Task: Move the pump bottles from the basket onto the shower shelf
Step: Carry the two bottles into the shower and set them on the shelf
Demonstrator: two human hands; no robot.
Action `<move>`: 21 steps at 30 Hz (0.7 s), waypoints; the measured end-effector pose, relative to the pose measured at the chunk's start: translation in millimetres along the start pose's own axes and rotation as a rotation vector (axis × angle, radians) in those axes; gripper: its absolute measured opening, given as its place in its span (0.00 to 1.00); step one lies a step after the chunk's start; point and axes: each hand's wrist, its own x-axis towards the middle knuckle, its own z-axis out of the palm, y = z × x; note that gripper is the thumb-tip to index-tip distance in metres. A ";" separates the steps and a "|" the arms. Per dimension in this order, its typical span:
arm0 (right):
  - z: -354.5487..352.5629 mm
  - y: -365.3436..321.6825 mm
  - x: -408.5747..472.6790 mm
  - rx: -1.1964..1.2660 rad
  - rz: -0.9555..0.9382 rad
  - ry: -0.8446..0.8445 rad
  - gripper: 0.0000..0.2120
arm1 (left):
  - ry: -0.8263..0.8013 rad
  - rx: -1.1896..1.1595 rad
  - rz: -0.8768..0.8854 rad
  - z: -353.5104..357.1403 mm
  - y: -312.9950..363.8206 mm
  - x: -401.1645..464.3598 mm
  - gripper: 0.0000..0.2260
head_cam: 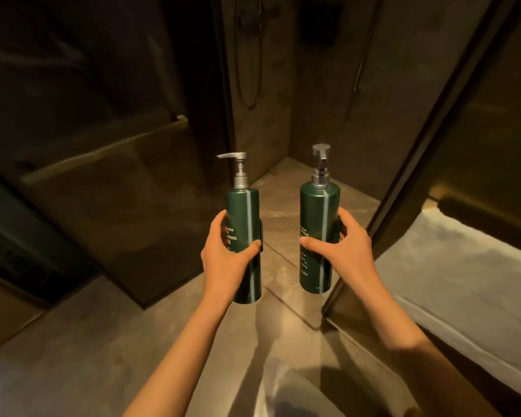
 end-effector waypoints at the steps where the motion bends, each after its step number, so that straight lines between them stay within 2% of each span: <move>1: 1.8 -4.4 24.7 0.013 -0.010 -0.005 0.28 | 0.002 -0.009 0.001 5.3 5.5 24.6 0.34; 7: 1.8 -51.4 161.0 0.037 -0.043 0.009 0.29 | -0.003 -0.021 0.051 27.5 60.7 155.8 0.34; 12: 19.8 -52.9 257.6 0.075 -0.039 0.035 0.32 | -0.006 -0.021 0.087 51.8 66.6 250.9 0.34; 17: 40.3 -60.0 362.1 0.129 -0.077 0.122 0.26 | -0.042 -0.071 0.103 73.8 73.4 364.7 0.35; 21: 49.6 -89.6 445.0 0.081 -0.097 0.165 0.25 | -0.115 -0.101 0.128 84.3 99.8 457.6 0.36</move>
